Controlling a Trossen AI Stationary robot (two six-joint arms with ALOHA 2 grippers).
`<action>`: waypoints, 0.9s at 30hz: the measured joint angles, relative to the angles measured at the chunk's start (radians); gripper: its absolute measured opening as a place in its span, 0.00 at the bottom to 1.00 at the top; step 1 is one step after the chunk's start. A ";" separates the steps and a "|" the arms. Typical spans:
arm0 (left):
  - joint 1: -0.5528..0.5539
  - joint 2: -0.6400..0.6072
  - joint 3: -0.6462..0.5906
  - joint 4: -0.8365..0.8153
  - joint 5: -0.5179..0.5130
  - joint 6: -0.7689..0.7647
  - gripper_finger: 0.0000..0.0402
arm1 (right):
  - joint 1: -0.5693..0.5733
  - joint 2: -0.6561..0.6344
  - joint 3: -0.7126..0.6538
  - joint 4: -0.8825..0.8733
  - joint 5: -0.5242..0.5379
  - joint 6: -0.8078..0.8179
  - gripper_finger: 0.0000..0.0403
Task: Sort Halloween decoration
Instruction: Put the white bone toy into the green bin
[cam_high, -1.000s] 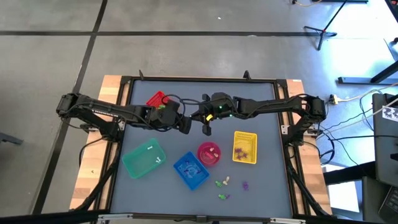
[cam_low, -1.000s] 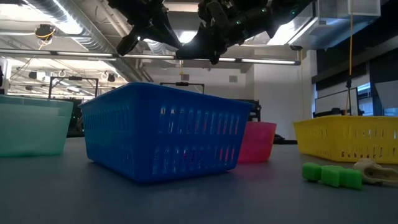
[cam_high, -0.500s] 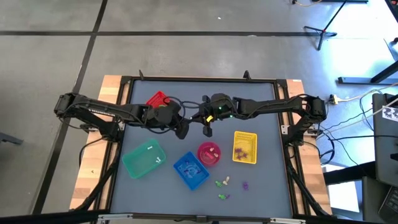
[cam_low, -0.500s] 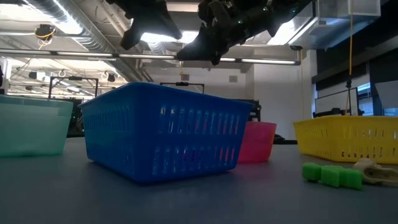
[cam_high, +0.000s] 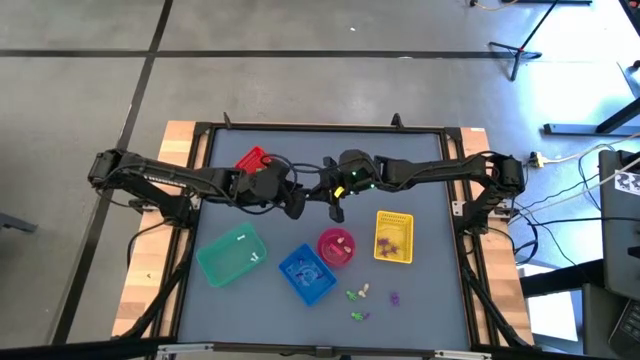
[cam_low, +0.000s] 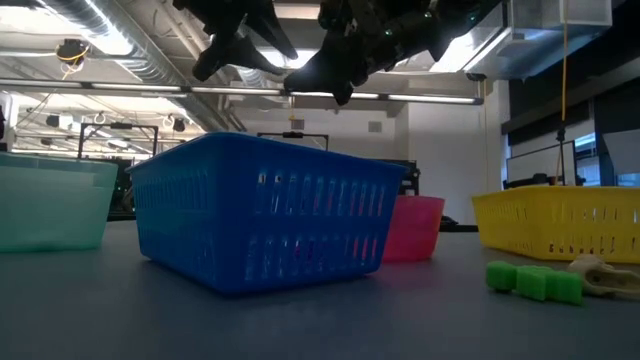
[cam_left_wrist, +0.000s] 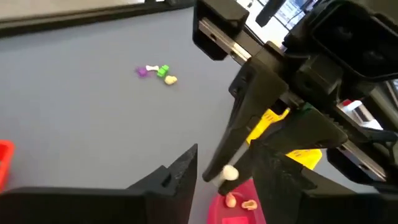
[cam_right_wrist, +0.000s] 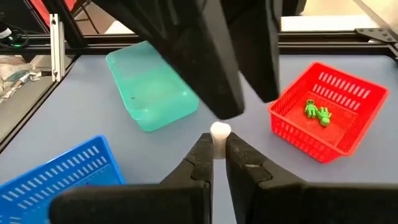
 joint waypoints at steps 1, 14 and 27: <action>0.000 0.002 0.000 0.000 0.011 -0.014 0.33 | 0.000 0.000 0.000 0.000 0.002 0.000 0.06; 0.000 0.011 0.001 -0.004 0.013 -0.089 0.31 | 0.000 0.000 -0.001 0.002 0.087 0.032 0.06; -0.015 -0.151 0.002 -0.179 0.083 -0.039 0.31 | 0.020 0.000 -0.002 0.006 0.004 0.034 0.06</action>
